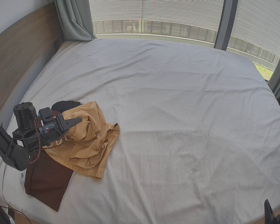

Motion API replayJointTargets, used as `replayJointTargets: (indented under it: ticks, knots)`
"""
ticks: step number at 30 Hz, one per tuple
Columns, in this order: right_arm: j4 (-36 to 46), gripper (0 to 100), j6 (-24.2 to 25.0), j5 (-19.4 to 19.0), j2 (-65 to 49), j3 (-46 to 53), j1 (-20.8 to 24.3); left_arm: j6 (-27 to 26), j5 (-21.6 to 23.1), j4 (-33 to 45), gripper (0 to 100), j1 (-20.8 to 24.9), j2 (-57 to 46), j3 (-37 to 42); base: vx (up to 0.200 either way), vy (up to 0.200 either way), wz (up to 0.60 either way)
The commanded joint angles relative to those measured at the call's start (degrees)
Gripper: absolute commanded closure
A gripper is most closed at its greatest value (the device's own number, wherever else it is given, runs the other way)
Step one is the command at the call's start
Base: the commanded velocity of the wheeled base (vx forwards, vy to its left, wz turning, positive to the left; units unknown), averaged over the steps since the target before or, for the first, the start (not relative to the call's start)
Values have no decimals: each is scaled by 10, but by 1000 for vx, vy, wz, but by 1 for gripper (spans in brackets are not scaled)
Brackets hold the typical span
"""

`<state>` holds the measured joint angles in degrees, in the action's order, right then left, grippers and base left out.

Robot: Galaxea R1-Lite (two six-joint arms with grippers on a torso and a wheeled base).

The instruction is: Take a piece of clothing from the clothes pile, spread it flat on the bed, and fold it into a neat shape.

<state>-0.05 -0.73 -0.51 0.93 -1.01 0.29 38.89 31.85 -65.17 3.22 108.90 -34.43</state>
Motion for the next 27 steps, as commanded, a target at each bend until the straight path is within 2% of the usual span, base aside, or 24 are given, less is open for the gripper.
replayJointTargets:
  ticks: [1,9,17,27]
  knots:
    - [0,0,-1,0,-9,10,1,0,1,0,100,4,-7,5,0,0,0]
    - [0,0,0,0,-9,10,1,23,-3,4,100,34,-33,12,0,0,0]
    - [0,0,0,0,-9,10,1,58,-38,7,100,71,-74,13,0,0,0]
    - [0,0,0,0,-9,10,1,64,-51,0,100,98,-91,14,0,0,0]
